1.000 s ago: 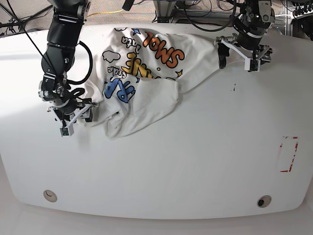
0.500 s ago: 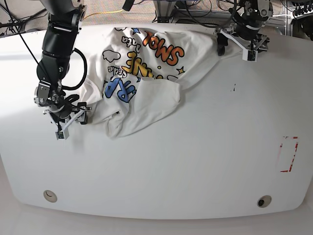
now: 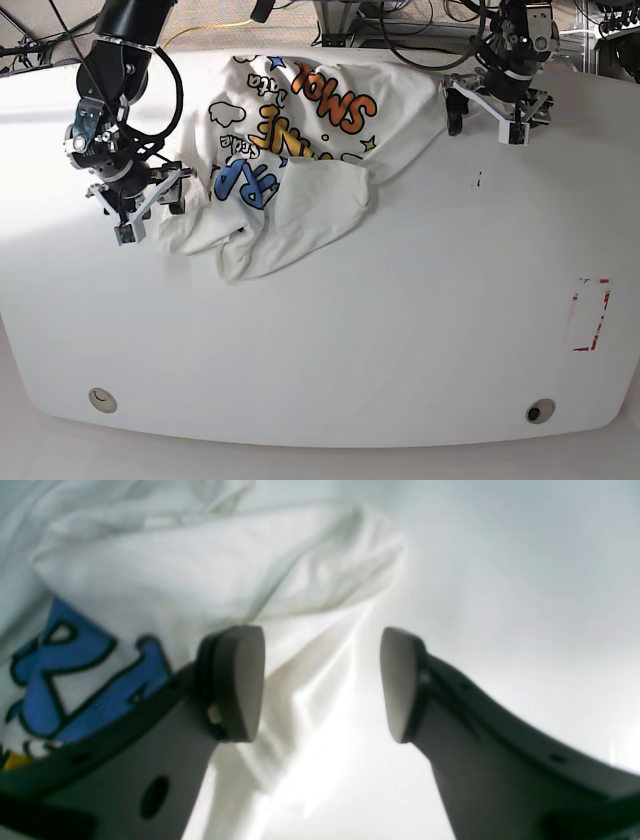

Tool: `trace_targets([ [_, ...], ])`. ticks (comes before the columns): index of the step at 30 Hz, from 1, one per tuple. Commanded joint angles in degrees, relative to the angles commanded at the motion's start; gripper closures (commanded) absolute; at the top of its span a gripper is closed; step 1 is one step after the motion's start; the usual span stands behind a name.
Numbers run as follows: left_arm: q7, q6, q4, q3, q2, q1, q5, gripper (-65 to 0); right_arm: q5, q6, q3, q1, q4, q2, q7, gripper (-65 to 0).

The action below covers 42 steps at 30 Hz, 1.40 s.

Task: Fold the T-shirt properly
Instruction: 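Lower both grippers and pinch the T-shirt's edges, then pull the held edges apart with both grippers to spread the shirt flat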

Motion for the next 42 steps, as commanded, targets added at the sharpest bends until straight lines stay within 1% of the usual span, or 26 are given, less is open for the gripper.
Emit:
trace_targets([
  [1, 0.0, 0.0, 0.0, 0.0, 0.0, -0.09, 0.0, -49.9, 0.0, 0.0, -0.88, -0.97, 0.53, -0.26, 0.0, -35.2],
  [2, 0.0, -0.09, 0.09, 0.0, 0.0, -0.35, 0.0, -45.6, -0.09, 0.0, -1.85, -2.11, 1.14, -0.97, 0.0, -35.2],
  [3, 0.0, -0.44, 0.09, 0.0, 0.0, -0.53, 0.0, -43.1, -0.18, 0.0, -1.93, -2.73, 1.49, -1.23, 0.0, -35.2],
  [4, 0.0, -1.23, 0.09, 0.0, 0.0, -0.62, 0.0, -39.9, -0.18, 0.0, -1.93, -3.25, 1.67, -1.58, 0.09, -35.2],
  [5, 0.0, -2.64, 0.0, 0.0, 0.0, -0.7, 0.0, -35.7, -0.09, 0.0, -1.93, -3.69, 1.58, -1.76, 0.18, -35.2],
  [7, 0.0, -4.66, 0.09, 0.0, 0.09, -0.79, 0.0, -24.7, -0.44, 0.0, -2.11, -4.04, 1.41, -2.55, 0.26, -35.2],
  [9, 0.0, -4.75, 0.18, 0.0, 0.35, -0.79, 0.0, -14.3, -0.53, 0.0, -2.11, -3.96, 1.23, -3.16, 0.35, -35.2],
  [11, 0.0, -4.75, -0.18, 0.7, 0.35, -0.79, 0.09, -5.1, -0.53, -0.09, -2.11, -3.43, -1.05, -3.16, 0.7, -35.0],
  [12, 0.0, -4.75, -0.18, 1.41, 0.18, -0.79, 0.09, -2.8, -0.53, -0.09, -2.11, -2.29, -2.29, -3.16, 1.49, -35.0],
  [15, 0.0, -4.75, 0.09, 3.25, 0.09, -0.7, 0.09, -1.8, -0.53, -0.18, -2.11, -1.05, -5.54, -2.9, 3.96, -35.0],
  [17, 0.0, -4.75, -0.09, 3.43, 0.09, -0.7, 0.09, -1.7, -0.53, -0.18, -2.11, -0.53, -7.91, -2.73, 5.45, -35.0],
  [20, 0.0, -4.75, -0.18, 3.52, 0.09, -0.79, 0.09, -1.5, -0.53, -0.18, -1.93, 0.7, -8.35, -2.73, 5.71, -34.9],
  [23, 0.0, -4.75, -0.26, 3.52, 0.09, -0.79, 0.09, 0.0, -0.53, -0.18, -1.85, 0.88, -8.44, -2.46, 5.8, -34.1],
  [24, 0.0, -4.75, -0.62, 3.52, 0.09, -0.79, 0.09, 0.0, -0.53, -0.26, -1.85, 0.97, -8.62, -1.67, 5.89, -31.9],
  [26, 0.0, -4.75, -1.32, 3.52, 0.09, -0.79, 0.09, 0.0, -0.53, -0.26, -1.85, 1.05, -9.23, -1.32, 5.98, -25.8],
  [29, 0.09, -4.75, -1.41, 3.52, 0.09, -1.14, 0.09, 0.0, -0.53, -0.26, -1.85, 1.23, -9.58, -1.14, 5.98, -11.3],
  [31, 0.09, -4.75, -1.49, 3.52, 0.0, -1.23, 0.09, 0.0, -0.53, -0.26, -1.85, 1.23, -9.41, -1.14, 5.8, 0.0],
  [34, 0.09, -4.75, -2.73, 3.52, 0.0, -1.23, 0.09, 0.0, -0.53, -0.26, -1.41, 0.79, -8.09, -0.79, 5.63, 0.0],
  [37, 0.09, -4.75, -4.57, 3.52, 0.0, -1.58, 0.09, 0.0, -0.26, -0.26, 1.85, -1.58, -3.43, -0.7, 5.54, 0.0],
  [39, 0.09, -4.75, -4.75, 3.52, 0.0, -1.58, 0.09, 0.0, -0.09, -0.26, 2.81, -2.2, -0.7, -0.7, 5.45, 0.0],
  [42, 0.09, -4.75, -4.66, 3.52, 0.0, -2.11, 0.09, 0.0, -0.09, -0.26, 5.1, -3.96, 3.6, -0.62, 3.96, 0.0],
])
